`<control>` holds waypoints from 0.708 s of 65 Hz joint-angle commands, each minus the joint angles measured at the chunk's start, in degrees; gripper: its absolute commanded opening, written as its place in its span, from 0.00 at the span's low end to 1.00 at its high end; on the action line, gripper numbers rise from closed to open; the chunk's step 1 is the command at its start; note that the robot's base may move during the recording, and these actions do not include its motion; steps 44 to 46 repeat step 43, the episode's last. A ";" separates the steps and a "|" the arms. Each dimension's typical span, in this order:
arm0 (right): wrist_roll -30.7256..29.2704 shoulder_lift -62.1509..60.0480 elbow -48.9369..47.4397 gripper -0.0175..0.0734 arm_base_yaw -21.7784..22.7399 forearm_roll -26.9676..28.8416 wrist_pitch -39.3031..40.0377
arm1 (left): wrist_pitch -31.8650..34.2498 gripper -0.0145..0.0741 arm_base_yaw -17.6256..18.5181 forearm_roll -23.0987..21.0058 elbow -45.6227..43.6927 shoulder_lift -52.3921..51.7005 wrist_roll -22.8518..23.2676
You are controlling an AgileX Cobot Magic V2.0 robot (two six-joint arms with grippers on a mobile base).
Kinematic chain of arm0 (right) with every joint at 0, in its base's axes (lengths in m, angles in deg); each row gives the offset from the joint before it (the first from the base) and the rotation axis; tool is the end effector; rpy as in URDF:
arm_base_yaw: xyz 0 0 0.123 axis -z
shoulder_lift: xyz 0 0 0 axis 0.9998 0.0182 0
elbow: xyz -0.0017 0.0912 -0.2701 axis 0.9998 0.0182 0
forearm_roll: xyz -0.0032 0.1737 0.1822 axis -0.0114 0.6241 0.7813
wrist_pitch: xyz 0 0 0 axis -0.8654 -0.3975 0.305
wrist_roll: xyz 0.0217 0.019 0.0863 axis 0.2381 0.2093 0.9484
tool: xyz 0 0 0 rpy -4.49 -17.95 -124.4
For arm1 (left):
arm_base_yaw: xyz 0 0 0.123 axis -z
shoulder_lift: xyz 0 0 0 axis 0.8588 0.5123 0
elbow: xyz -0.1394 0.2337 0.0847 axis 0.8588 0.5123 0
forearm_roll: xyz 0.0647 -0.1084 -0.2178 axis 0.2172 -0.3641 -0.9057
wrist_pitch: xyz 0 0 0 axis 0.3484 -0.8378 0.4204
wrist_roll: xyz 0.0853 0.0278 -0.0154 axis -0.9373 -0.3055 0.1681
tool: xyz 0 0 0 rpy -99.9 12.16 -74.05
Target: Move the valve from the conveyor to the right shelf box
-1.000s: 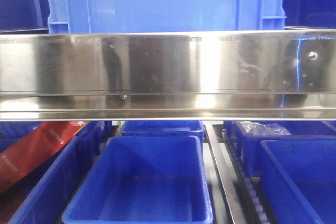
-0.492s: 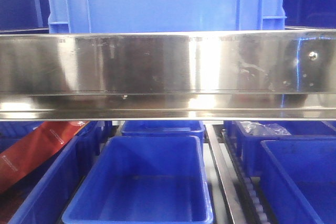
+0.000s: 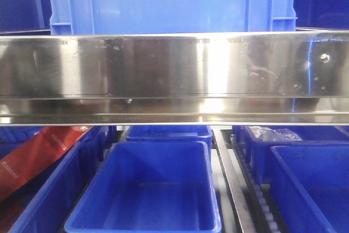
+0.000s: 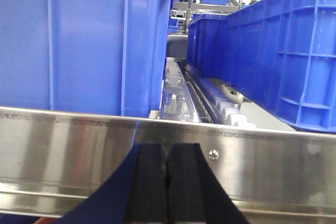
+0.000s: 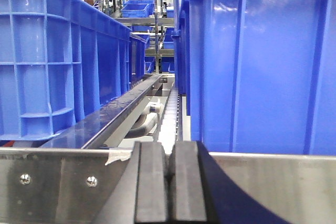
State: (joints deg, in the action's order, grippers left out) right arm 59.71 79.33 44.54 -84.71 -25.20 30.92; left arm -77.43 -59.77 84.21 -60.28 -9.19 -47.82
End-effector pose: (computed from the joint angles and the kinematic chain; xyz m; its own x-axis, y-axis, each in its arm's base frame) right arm 0.0561 -0.0044 0.2148 0.1083 0.0473 -0.9930 0.0696 0.9961 0.0550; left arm 0.0570 0.0007 0.2096 0.0523 -0.0504 -0.9974 -0.0084 0.9987 -0.0509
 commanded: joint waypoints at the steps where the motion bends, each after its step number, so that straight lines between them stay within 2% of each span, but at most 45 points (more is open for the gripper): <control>1: -0.11 -0.20 -0.04 0.01 0.18 -0.28 0.83 | 1.18 0.04 -0.21 -0.39 -0.12 -0.32 -0.08; 46: -0.11 -0.20 -0.04 0.01 0.18 -0.28 0.83 | 1.18 0.04 -0.21 -0.39 -0.12 -0.32 -0.08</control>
